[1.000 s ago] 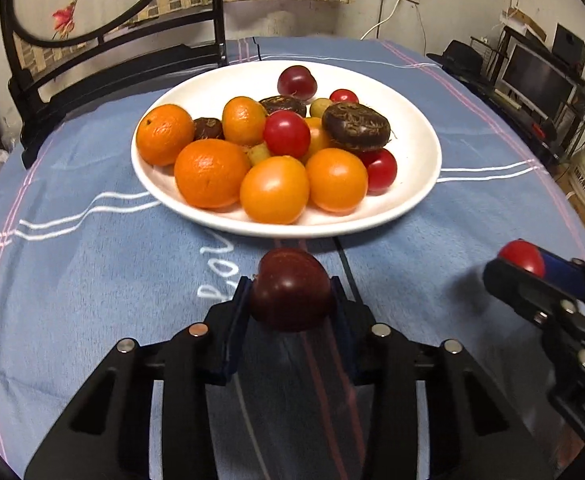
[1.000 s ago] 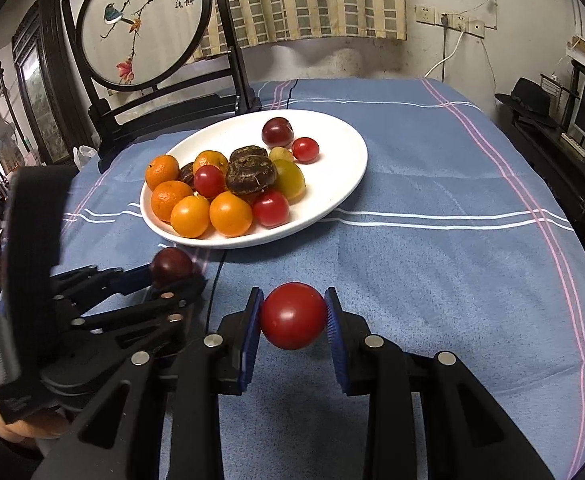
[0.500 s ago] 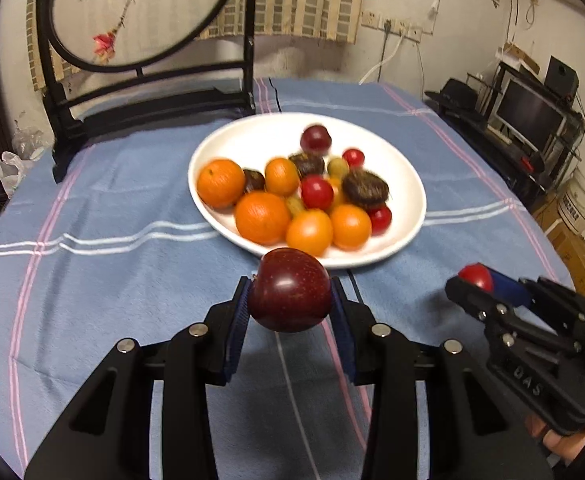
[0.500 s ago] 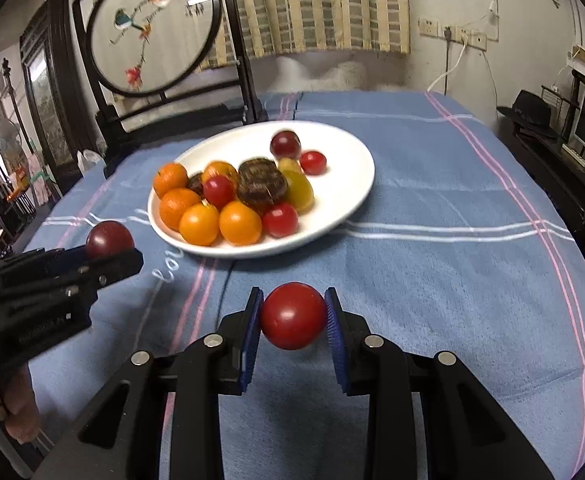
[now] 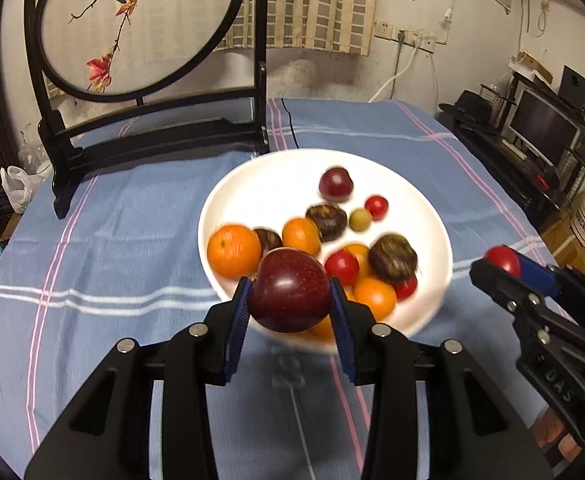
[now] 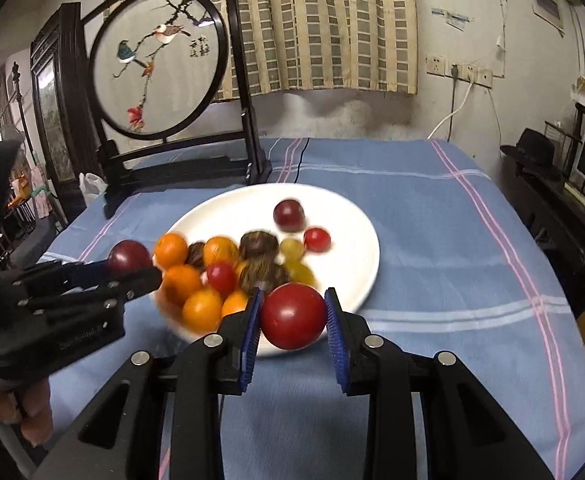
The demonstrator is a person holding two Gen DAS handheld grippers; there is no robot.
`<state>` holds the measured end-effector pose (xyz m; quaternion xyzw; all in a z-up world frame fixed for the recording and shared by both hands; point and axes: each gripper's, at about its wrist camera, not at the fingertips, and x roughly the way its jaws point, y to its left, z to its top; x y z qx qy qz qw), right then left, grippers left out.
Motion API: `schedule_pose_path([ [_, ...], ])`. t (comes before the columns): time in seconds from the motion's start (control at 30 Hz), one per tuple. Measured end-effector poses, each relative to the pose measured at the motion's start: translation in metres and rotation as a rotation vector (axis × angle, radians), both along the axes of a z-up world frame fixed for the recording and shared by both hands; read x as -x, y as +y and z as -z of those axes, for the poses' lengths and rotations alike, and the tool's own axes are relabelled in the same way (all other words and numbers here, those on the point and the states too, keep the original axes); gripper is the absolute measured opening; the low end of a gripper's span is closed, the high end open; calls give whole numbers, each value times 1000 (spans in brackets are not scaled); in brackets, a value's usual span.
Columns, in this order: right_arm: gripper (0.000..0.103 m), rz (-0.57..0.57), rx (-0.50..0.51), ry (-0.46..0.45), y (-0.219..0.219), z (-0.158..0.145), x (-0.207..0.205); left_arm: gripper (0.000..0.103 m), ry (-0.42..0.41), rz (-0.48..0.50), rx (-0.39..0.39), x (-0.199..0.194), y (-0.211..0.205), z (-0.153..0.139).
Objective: Organize fruits
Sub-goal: 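Carry both fruits over the plate and open both tools to release them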
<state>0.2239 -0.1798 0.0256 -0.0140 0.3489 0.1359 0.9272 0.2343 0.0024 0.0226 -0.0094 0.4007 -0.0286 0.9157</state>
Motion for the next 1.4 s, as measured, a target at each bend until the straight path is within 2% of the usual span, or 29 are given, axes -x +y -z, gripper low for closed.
schedule_pose_path([
  [0.1, 32, 14, -16, 38, 2, 7, -31, 38, 2, -19, -11, -19, 0, 0],
  [0.27, 32, 21, -14, 78, 9, 22, -59, 38, 26, -37, -14, -45, 0, 8],
  [0.63, 32, 51, -94, 149, 6, 41, -84, 39, 54, -36, -26, -67, -13, 29],
  [0.73, 44, 61, -147, 203, 3, 47, -88, 47, 51, -45, -18, -68, -15, 30],
  [0.83, 45, 67, -167, 208, -1, 47, -86, 56, 27, -58, -23, -64, -14, 24],
  [1.0, 58, 81, -204, 200, -9, 40, -77, 66, -11, -68, -35, -52, -12, 11],
  [1.13, 70, 92, -182, 175, -13, 34, -64, 72, -26, -73, -58, -39, -11, 4],
  [1.4, 81, 83, -104, 140, -19, 22, -25, 82, -61, -70, -55, 2, -11, -7],
])
